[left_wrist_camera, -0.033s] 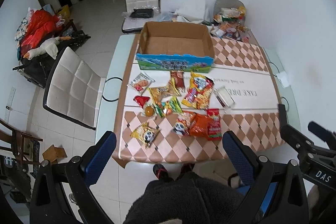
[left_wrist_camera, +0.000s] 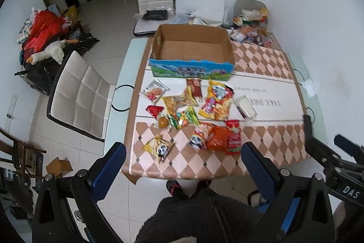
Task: Organize snacks
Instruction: 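Grasp the Cheese Buldak bag with the right gripper while the left grasps the yellow egg-cake bag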
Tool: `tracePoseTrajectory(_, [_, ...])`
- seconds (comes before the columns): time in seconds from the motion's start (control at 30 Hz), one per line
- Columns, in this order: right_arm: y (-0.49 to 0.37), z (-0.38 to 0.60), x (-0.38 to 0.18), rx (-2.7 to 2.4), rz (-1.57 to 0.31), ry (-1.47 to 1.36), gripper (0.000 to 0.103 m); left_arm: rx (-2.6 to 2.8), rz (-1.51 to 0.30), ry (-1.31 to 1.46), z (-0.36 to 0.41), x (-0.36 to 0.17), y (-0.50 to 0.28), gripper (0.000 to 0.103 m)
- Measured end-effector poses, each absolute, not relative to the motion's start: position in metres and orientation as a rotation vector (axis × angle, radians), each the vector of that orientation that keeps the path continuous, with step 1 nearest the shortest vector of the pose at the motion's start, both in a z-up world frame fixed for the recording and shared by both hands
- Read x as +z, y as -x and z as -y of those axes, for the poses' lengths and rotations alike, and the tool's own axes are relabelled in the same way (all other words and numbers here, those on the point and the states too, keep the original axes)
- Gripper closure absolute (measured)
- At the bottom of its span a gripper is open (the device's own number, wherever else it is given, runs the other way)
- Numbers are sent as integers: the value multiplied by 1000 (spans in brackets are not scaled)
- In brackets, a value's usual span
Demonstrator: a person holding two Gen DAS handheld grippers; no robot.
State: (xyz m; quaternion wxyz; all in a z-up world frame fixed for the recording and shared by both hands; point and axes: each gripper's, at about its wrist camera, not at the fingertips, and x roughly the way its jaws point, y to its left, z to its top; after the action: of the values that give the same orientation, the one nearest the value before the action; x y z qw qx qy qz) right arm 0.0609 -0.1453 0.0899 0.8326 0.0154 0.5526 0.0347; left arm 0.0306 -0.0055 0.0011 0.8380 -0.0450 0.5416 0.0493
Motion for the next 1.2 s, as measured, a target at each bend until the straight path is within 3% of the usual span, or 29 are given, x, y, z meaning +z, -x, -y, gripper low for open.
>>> tracePoseTrajectory(0.4, [-146,143,-67,-4,-1320,-234,0,202,-1253,119,-59,-112,-117,0])
tracePoseTrajectory(0.73, [-245,140,-217,-19,-1564,-289,0,74,-1371,-260,-36,-226,-205,1])
tracePoseTrajectory(0.97, [-275,133,-277,24,-1666,-238,0,-9,-1442,-497,-8,-299,-251,1])
tracePoseTrajectory(1.2, [-299,124,-309,45,-1706,-238,0,15,-1504,-444,-16,-334,-288,1])
